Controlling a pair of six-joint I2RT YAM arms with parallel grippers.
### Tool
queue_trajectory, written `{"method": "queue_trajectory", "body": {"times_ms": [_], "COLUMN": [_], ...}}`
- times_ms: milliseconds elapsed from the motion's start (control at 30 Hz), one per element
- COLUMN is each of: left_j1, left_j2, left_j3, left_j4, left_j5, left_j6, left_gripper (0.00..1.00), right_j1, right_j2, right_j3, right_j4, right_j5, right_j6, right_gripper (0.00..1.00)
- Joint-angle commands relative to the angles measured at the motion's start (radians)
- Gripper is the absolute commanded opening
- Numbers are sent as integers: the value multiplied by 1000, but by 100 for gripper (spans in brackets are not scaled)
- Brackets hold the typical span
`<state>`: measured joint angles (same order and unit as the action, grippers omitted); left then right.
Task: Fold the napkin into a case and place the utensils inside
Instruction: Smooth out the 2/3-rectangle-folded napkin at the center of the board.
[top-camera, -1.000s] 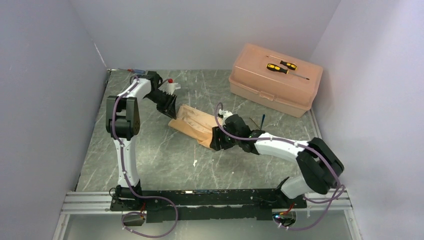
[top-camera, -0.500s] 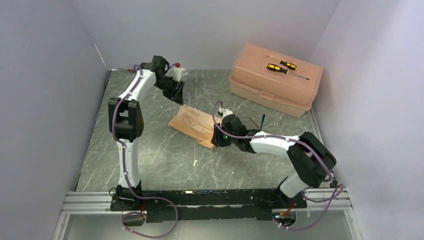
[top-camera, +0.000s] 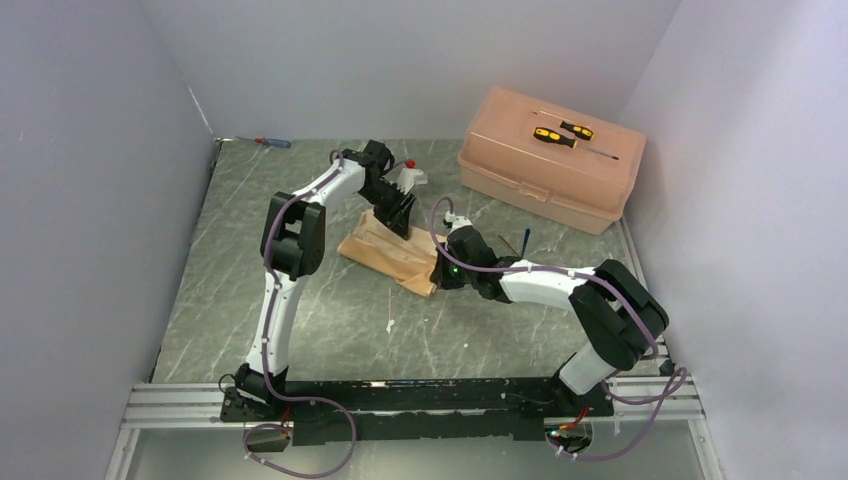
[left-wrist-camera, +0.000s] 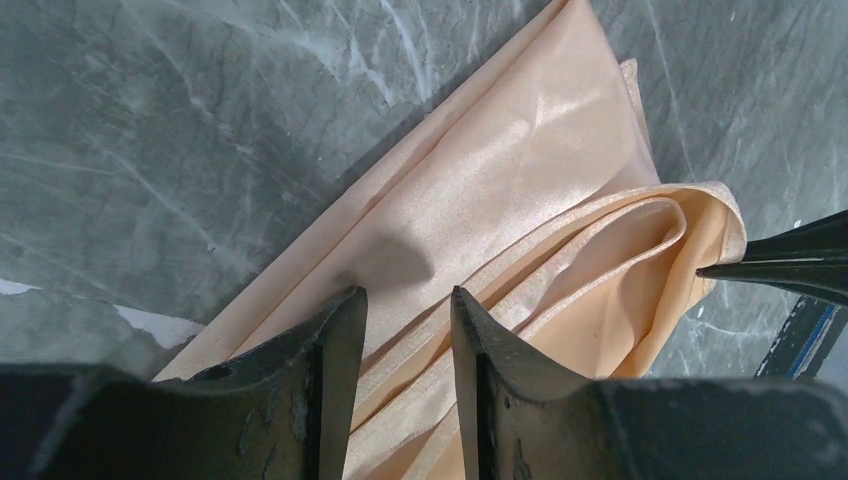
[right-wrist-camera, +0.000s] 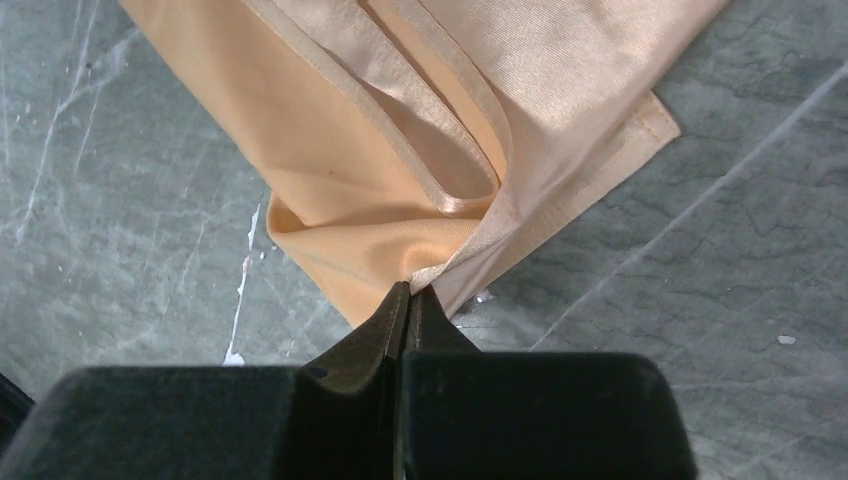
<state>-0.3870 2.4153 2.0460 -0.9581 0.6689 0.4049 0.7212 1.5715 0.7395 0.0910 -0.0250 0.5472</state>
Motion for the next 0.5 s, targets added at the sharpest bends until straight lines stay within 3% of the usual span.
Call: {"method": "queue_trajectory", "body": {"times_ms": [0,467], "left_j1": [3,-7], "left_j2": [18,19], "left_j3": [-2,2], "left_j4": [41,9], "left_j5": [-34,-68], "left_j6": [26,70], "left_gripper": [43,41], "right_j1": [-10,-53], "right_j2": [-21,79], "right_j3": [17,-14], "right_j4": [60,87], "right_j5": [53,176], "right_j6": [38,108], "right_gripper": [0,0]}}
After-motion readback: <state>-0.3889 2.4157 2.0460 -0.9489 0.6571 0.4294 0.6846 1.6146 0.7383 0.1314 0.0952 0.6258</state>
